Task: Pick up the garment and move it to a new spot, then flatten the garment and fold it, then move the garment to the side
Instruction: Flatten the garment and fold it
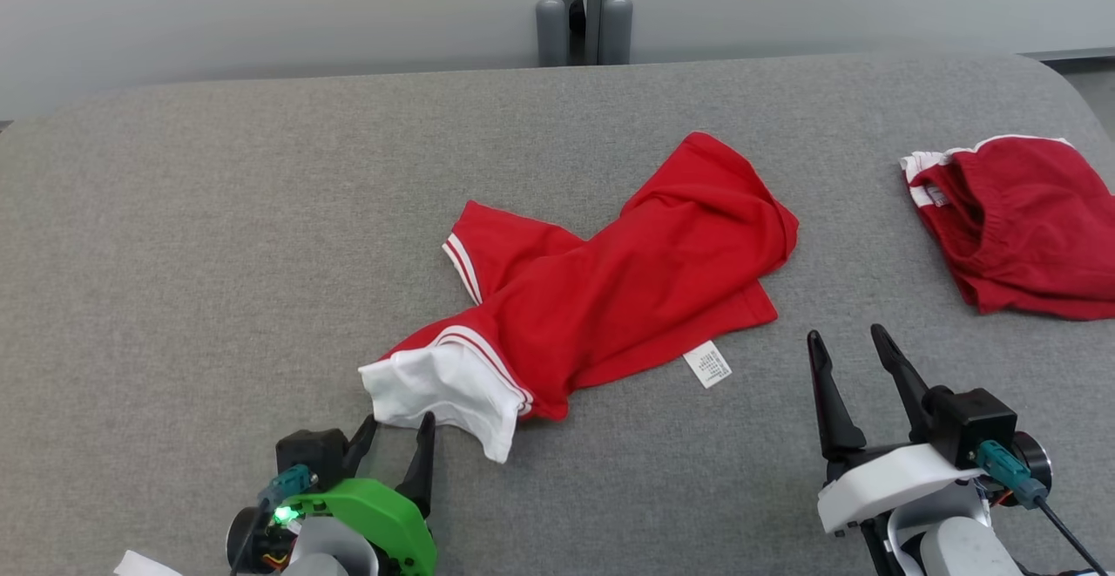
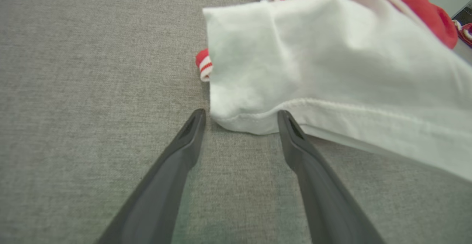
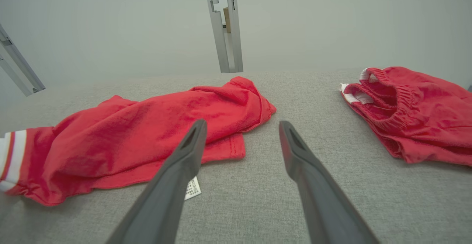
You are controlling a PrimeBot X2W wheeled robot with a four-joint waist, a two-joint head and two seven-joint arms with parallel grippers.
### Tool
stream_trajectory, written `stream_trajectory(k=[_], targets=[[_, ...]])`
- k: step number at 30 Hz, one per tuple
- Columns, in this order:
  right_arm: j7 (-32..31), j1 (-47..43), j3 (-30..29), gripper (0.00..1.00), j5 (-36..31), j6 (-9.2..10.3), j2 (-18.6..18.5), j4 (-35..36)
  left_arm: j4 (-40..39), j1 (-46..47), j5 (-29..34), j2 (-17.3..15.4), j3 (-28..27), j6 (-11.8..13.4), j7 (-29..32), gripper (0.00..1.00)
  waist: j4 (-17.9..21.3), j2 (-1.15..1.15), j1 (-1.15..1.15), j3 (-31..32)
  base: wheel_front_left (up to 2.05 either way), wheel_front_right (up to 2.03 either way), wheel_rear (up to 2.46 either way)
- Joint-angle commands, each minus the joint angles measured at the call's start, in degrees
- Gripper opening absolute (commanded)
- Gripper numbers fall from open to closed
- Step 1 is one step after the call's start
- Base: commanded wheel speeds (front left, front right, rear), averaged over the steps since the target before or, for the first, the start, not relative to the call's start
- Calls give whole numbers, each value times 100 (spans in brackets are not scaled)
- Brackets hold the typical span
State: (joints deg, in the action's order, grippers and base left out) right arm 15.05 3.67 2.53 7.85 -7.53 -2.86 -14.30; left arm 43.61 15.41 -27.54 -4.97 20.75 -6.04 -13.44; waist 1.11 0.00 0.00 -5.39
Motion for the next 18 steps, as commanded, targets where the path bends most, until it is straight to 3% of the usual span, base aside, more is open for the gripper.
stream_trajectory(k=[1,2,3,4,6,9,10,18], targets=[[16,23,11,100,-7,9,-8,-18,47,109,-15,6,10,-29,-60,100,10,0,0,4,0,0,0],[16,22,19,100,6,9,-8,-24,74,123,-35,17,12,-43,-86,100,7,0,0,14,0,0,0],[16,25,24,100,20,9,-8,-42,109,132,-48,27,19,-46,-106,85,4,0,0,25,0,0,0],[16,27,27,100,27,9,-9,-53,131,143,-45,35,27,-53,-126,62,1,0,0,32,0,0,0],[16,20,34,100,34,9,-9,-64,168,165,-44,54,41,-65,-138,34,-5,0,0,47,0,0,0],[16,11,40,100,57,9,-9,-84,163,171,-36,76,78,-94,-165,12,-14,0,0,62,0,0,0],[16,6,40,100,61,9,-9,-87,155,164,-31,78,85,-94,-173,0,-17,0,0,67,0,0,0],[-186,20,-281,100,104,8,-4,-505,-239,-42,43,93,-34,-78,-175,0,-71,0,0,50,0,0,0]])
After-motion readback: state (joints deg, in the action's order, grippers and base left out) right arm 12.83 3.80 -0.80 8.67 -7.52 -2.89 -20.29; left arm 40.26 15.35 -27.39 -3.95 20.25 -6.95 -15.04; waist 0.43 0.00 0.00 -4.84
